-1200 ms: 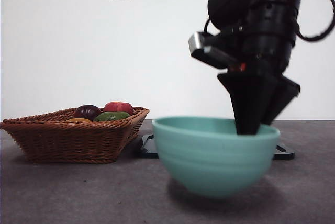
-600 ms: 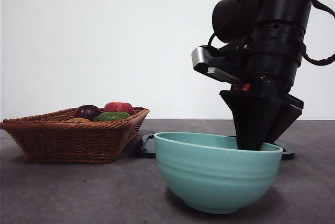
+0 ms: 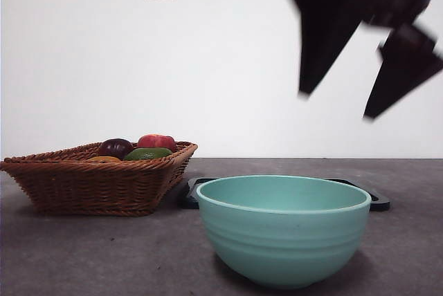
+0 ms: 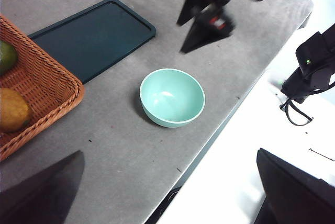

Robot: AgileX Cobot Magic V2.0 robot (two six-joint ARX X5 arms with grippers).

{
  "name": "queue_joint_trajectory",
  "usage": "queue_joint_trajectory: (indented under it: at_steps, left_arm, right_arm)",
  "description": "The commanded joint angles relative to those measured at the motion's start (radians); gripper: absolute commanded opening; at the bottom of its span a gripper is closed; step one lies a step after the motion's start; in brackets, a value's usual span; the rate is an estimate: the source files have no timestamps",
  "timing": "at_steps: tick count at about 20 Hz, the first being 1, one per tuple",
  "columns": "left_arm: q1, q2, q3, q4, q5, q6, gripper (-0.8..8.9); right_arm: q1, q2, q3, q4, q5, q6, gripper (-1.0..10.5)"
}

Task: Pick up the wifruite, put it on the bowl, pick up the plate, put it on desk

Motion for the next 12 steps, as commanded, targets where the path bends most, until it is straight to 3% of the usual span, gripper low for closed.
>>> queue_joint_trajectory:
  at_steps: [1,8,12]
  left_arm:
    - [-0.006,0.001,0.01,0.012,0.007,0.005,5.27]
    - [-0.006,0.001,0.01,0.013,0.007,0.006,5.27]
    - [-0.006,0.001,0.01,0.021,0.007,0.006,5.27]
  right_arm:
    - [0.007,-0.124,0.009,-0.047,0.019,0.031,6.2]
    - [0.007,-0.548,0.009,-0.183,0.013,0.041,6.2]
    - [0.007,-0.729,0.009,-0.223,0.013,0.085,6.2]
